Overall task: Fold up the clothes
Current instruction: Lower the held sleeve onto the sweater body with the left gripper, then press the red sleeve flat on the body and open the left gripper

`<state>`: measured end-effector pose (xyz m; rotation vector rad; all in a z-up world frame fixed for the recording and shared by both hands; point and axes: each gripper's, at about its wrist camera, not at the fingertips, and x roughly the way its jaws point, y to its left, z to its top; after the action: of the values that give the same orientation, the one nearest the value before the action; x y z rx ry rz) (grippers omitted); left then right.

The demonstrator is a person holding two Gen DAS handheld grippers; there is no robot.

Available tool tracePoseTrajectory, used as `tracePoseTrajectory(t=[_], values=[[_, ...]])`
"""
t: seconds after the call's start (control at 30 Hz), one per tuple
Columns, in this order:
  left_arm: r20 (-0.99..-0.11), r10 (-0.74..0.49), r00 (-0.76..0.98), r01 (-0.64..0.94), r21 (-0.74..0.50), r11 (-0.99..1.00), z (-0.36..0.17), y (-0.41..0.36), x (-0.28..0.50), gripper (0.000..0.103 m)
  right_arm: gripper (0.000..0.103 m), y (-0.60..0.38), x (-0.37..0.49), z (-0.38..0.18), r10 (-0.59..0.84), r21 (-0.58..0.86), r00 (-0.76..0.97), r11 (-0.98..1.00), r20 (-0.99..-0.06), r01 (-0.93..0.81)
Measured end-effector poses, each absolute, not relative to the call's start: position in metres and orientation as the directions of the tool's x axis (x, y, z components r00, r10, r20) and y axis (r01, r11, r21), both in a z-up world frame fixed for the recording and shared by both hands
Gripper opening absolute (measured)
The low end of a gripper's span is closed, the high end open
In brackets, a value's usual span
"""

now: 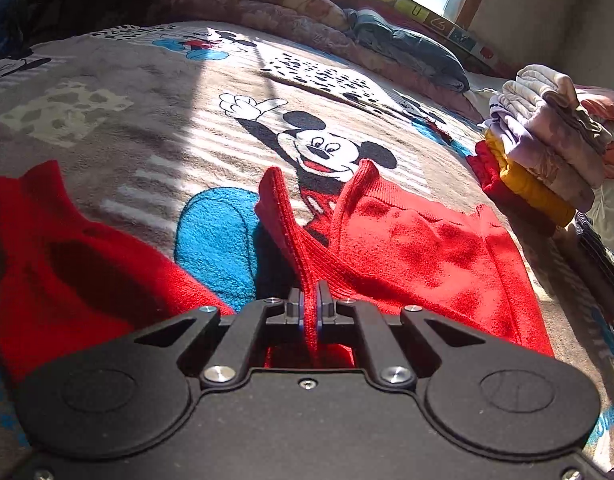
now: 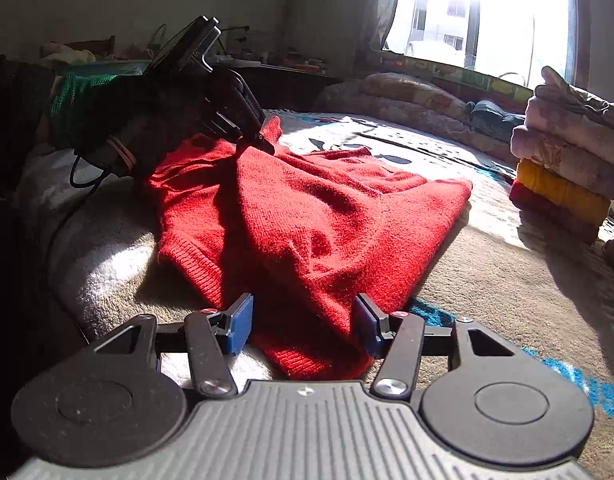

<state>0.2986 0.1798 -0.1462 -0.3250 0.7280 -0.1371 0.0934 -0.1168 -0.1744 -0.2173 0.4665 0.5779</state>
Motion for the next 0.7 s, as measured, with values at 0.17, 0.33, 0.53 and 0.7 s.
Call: tracePoseTrajectory(t=[0.17,0.33,0.53,0.7], values=[[-0.592,-0.273,0.758,-0.02,-0.441,0.897,-0.144,0.197,0.297,0.012,0.055,-0.122,0.087,-0.166,0.478,-0.069,0.772,0.831,-0.42,-0.552],[-0.579,-0.28,0.766,-0.063,-0.501,0.863,-0.146,0.211,0.299,0.012,0.057,-0.122,0.088,-0.163,0.488,-0.068,0.791,0.835,-0.368,-0.547],[-0.576,-0.284,0.767,-0.079,-0.523,0.849,-0.145,0.216,0.303,0.012,0.057,-0.119,0.093,-0.17,0.482,-0.066,0.78,0.833,-0.398,-0.549],[-0.544,-0.302,0.783,-0.04,-0.528,0.848,-0.128,0.207,0.305,0.002,0.058,-0.12,0.088,-0.167,0.494,-0.053,0.786,0.834,-0.37,-0.549]])
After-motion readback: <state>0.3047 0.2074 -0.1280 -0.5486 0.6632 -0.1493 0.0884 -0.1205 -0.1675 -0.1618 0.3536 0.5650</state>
